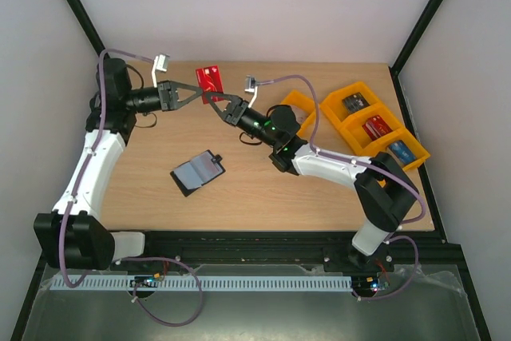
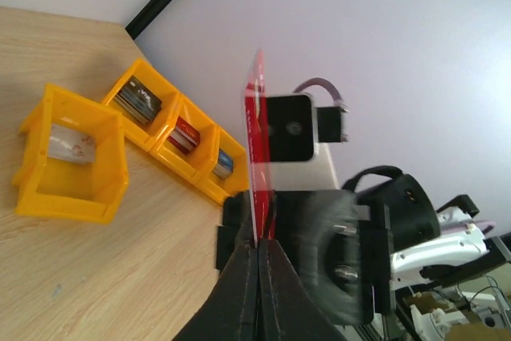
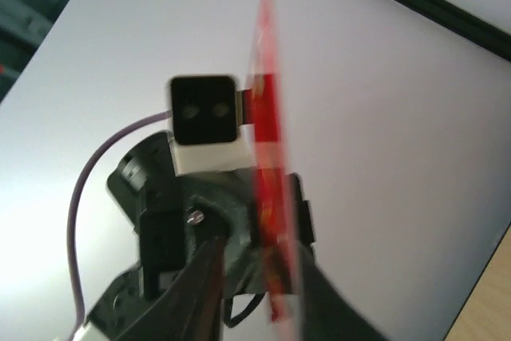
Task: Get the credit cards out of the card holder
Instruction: Place the credit card in the storage box.
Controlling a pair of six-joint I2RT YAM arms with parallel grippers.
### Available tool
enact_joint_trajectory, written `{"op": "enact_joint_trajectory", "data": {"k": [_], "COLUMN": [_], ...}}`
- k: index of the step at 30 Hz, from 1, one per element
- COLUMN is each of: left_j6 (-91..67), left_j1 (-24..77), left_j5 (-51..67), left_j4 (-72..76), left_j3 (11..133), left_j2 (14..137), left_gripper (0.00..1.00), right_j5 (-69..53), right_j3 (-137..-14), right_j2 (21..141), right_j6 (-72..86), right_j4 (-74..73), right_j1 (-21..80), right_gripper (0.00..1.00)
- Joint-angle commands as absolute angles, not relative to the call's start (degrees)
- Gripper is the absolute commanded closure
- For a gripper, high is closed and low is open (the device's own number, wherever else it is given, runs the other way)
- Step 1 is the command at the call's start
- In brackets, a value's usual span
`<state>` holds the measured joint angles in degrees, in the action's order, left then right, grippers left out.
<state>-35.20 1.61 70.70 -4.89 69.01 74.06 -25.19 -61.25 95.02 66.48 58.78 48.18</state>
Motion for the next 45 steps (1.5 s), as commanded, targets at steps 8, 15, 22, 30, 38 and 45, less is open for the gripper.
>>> {"op": "enact_joint_trajectory", "data": {"k": [8,15,22,30,38,45], "left_j6": [-24.5,-8.4,5.5,10.7,11.2,-3.6], "left_j1": [1.5,-1.3,1.8,3.1,4.4,1.7], "left_j5": [75.0,77.6,81.8,81.4,79.9,81.2], "left_j4": [-12.7,-26.3,-37.9,-41.9,-41.8,-29.3], "left_j3": [65.7,71.1,75.2,74.2,73.5,71.5], "left_j2": [70.4,70.8,71.5,71.0,70.7,70.0], "left_gripper": [0.64,0.17,0.07,0.46,0.97,0.98], "right_j5": [-25.7,-45.2,-47.1,-47.7,-44.9,-28.4], "right_j3": [-62.8,-72.9,-78.3,-81.8,-82.3,-69.2], "right_j2": [89.4,83.3,82.8,83.0,82.3,76.8], "right_j6": [56.8,20.6,9.1,7.4,8.4,29.7], "right_j4": [47.0,0.6,-17.6,-18.2,-17.0,6.5], "right_j1": [44.5,43.6,44.6,46.6,47.3,46.6], "right_gripper": [0.98,0.98,0.98,0.98,0.88,0.45]}}
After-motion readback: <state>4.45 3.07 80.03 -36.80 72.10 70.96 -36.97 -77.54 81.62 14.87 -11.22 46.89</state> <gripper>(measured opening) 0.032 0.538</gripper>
